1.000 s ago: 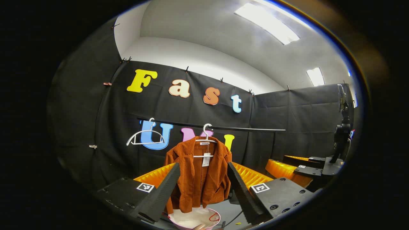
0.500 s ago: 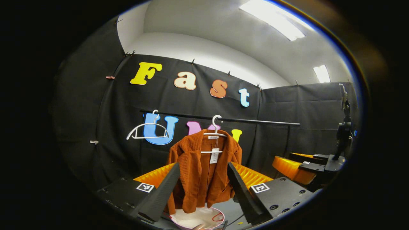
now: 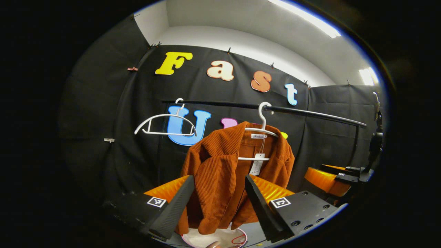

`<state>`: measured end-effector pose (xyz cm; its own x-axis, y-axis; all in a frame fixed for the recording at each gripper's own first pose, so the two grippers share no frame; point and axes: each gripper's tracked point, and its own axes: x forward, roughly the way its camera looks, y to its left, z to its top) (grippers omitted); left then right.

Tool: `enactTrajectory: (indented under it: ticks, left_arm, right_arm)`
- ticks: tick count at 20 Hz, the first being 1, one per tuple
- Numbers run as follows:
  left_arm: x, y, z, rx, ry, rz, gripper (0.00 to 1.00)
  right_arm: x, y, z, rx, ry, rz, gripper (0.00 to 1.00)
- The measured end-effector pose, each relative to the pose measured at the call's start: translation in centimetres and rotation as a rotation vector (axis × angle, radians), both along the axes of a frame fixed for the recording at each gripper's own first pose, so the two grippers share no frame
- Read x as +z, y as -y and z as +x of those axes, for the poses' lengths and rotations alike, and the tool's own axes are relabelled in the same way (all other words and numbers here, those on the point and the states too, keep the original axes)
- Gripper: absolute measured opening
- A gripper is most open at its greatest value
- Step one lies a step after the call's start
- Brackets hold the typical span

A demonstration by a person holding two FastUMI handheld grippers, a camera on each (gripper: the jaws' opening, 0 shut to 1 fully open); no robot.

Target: Grasp the clothes on the hanger with both hands and then place them into the laundry hamper below.

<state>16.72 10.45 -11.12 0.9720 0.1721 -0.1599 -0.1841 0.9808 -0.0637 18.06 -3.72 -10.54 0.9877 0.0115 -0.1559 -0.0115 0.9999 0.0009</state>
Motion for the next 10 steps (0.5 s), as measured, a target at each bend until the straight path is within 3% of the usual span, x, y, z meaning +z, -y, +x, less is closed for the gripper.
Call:
enactTrajectory:
  ticks: [3,4,5,10]
  left_arm:
    - [-1.1,-0.3,1.1,0.017,-0.018,0.013,0.94]
    - [-1.6,-0.4,1.5,0.021,-0.027,0.020,0.94]
    - [-2.1,-0.5,1.9,0.020,-0.037,0.021,0.94]
    - [-4.9,-2.1,4.8,0.045,-0.050,-0.006,0.94]
  right_arm:
    - [-2.6,0.4,2.5,0.025,-0.043,0.023,1.00]
    - [-3.3,0.5,3.2,0.032,-0.055,0.027,0.94]
    - [-4.1,0.8,3.9,0.036,-0.068,0.033,0.99]
    - [-7.3,1.8,6.3,0.050,-0.136,0.098,0.99]
